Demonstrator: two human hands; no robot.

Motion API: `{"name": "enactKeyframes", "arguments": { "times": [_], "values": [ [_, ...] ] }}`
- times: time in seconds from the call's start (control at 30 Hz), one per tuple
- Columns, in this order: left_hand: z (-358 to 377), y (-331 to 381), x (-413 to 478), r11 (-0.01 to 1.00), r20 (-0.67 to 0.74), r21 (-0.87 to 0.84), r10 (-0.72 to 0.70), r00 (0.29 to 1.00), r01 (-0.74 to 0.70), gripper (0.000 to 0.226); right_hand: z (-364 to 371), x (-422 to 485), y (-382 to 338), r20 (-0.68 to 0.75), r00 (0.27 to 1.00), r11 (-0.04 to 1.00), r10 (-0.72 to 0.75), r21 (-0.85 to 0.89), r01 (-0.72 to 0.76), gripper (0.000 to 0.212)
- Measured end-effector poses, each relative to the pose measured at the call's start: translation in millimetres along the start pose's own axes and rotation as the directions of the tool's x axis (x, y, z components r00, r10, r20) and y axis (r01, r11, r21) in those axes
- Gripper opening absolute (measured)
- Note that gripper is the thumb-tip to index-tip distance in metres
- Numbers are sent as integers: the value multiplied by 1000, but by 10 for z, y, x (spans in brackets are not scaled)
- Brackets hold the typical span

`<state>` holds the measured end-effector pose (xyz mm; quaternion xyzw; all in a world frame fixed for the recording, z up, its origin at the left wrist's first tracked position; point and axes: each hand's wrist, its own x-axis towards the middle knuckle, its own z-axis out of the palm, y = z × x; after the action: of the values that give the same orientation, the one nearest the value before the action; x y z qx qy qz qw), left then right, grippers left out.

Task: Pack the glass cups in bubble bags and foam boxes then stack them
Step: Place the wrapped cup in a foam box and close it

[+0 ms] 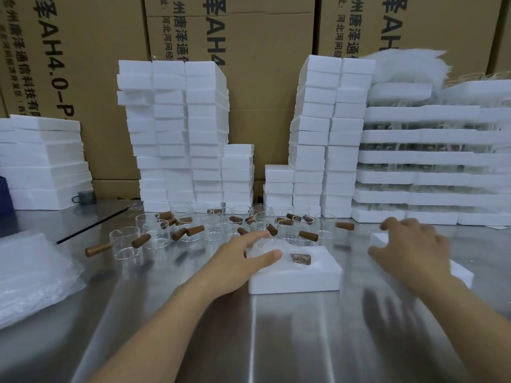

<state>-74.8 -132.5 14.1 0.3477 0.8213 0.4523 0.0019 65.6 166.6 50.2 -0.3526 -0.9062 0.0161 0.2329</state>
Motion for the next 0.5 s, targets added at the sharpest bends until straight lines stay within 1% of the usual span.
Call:
{"name": "enactKeyframes", "arguments": {
  "times": [0.07,0.1,0.17,0.23,0.3,0.37,0.4,0.43,0.47,0.5],
  "values": [
    [32,1,-1,1000,-19,-15,-9,1000,9,74,25,64,185,124,982,987,142,-87,-132,58],
    [48,4,0,1000,-31,-5,-14,999,13,73,39,84,262,183,966,980,184,-104,-167,57],
    [78,9,-5,999,-42,43,-8,999,10,71,77,115,372,241,949,979,201,-93,-184,48],
    [112,21,-37,994,-60,106,14,998,-7,70,76,157,388,230,960,987,159,-46,-152,38],
    [138,62,-78,986,-119,164,56,991,-36,65,-4,144,283,158,984,996,87,24,-92,32],
    [162,144,-101,978,-213,195,112,971,-70,55,-121,76,111,11,997,992,-78,102,76,29],
    [176,192,-104,976,-257,197,141,956,-91,52,-194,11,6,-51,983,964,-176,192,183,27],
    [188,240,-106,975,-298,185,173,939,-120,53,-272,-58,-105,-76,963,903,-257,335,268,25],
    [197,285,-112,973,-341,170,208,917,-158,62,-356,-130,-213,-57,942,803,-332,507,314,22],
    [198,322,-125,965,-379,170,250,891,-198,76,-431,-209,-324,-7,903,681,-429,654,329,23]
  ]
}}
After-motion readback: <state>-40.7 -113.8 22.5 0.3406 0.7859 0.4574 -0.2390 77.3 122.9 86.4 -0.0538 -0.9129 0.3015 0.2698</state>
